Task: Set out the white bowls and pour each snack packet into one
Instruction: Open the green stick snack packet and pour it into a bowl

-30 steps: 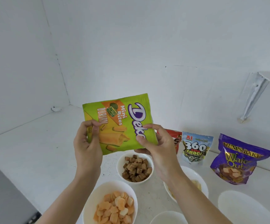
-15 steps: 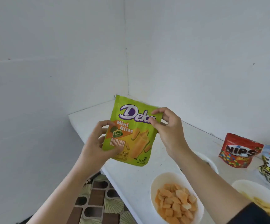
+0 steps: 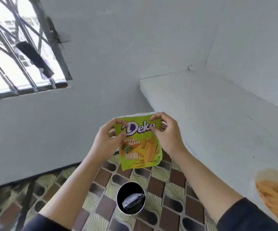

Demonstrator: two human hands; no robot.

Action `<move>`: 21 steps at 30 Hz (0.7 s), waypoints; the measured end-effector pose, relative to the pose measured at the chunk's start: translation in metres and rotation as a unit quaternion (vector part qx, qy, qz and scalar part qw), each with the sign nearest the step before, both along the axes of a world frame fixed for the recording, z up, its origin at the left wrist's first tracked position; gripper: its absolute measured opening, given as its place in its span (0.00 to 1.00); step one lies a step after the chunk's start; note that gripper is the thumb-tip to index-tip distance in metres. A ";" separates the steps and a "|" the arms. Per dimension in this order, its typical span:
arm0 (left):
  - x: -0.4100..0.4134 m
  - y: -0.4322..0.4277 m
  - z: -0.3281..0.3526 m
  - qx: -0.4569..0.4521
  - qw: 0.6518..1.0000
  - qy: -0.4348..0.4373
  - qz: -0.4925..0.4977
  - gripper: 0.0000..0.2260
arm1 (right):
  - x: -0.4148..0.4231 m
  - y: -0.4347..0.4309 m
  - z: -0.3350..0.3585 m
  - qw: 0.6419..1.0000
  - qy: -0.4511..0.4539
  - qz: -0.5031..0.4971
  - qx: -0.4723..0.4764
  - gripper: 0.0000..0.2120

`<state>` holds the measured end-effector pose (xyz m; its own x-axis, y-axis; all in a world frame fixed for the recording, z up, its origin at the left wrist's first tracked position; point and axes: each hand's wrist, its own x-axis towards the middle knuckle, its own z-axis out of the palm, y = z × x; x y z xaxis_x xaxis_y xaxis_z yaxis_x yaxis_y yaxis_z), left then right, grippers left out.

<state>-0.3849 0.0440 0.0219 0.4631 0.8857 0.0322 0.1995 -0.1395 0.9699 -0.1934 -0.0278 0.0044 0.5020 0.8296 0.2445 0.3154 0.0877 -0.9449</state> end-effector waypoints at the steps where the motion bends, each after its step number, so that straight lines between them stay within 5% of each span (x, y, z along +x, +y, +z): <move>1: -0.008 0.005 -0.010 -0.003 1.000 0.012 0.015 0.09 | -0.006 0.008 -0.010 1.000 0.000 0.006 -0.008 0.14; 9: -0.038 0.039 -0.120 -0.049 0.991 0.056 0.115 0.10 | -0.028 0.080 -0.129 0.996 0.001 0.067 -0.053 0.11; 21: -0.051 0.087 -0.410 -0.106 0.978 0.060 0.168 0.09 | -0.043 0.142 -0.423 0.990 -0.003 0.080 -0.114 0.15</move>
